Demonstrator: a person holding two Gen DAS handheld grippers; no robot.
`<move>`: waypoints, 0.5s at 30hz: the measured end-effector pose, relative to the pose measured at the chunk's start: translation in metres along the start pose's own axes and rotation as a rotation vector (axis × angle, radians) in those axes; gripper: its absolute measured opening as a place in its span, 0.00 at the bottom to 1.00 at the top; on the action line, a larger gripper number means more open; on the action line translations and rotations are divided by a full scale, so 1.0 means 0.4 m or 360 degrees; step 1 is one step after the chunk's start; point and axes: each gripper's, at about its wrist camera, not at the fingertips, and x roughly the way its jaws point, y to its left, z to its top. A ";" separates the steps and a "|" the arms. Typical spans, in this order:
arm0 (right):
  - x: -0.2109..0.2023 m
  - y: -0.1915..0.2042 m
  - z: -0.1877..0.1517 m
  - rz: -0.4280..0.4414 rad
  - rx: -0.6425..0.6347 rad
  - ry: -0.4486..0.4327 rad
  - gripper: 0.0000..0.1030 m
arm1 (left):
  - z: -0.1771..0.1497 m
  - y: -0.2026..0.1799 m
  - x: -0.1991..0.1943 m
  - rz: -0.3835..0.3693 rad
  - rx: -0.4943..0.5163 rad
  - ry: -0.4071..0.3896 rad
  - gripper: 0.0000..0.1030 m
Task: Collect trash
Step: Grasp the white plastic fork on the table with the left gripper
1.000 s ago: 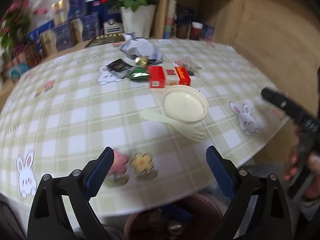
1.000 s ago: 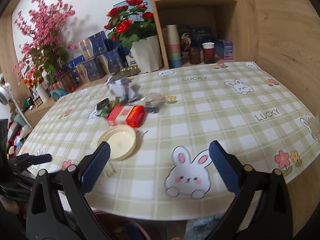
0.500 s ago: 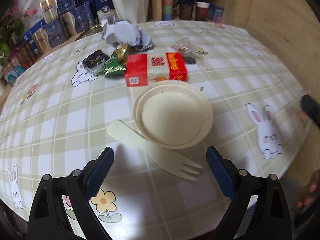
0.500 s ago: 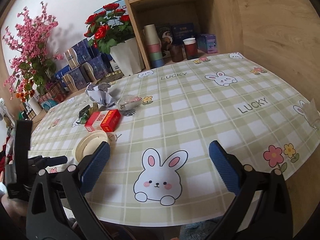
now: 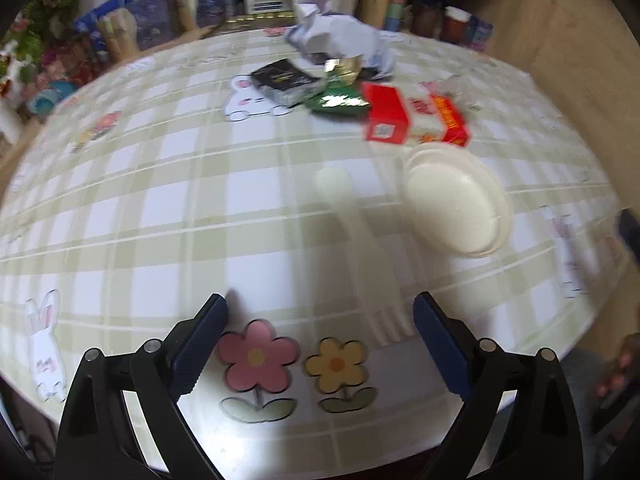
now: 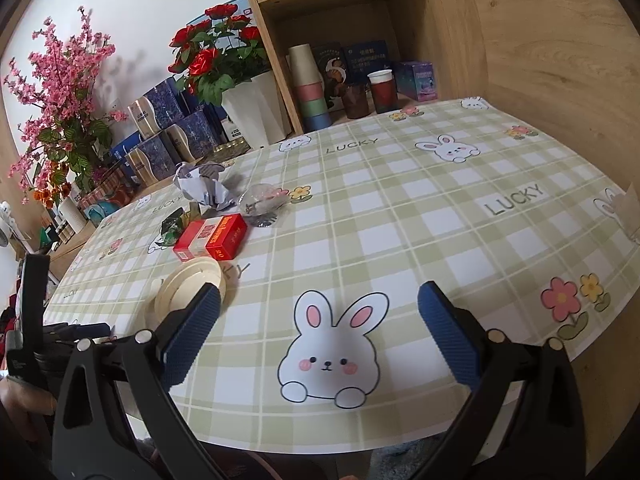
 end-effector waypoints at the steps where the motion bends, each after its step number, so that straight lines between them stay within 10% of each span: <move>1: 0.001 0.003 -0.004 0.0000 0.0004 0.0001 0.95 | 0.006 -0.003 -0.004 -0.0016 0.0029 -0.0017 0.89; 4: 0.015 0.017 -0.020 -0.0007 -0.0008 0.0052 0.95 | 0.031 -0.026 -0.006 0.0011 0.0151 -0.0064 0.80; 6: 0.017 0.023 -0.028 0.0000 -0.0021 0.0061 0.95 | 0.048 -0.037 0.010 0.0029 0.0159 -0.0025 0.53; 15: 0.023 0.046 -0.035 -0.0010 -0.0085 0.0078 0.95 | 0.058 -0.058 0.021 0.0005 0.0040 -0.0094 0.43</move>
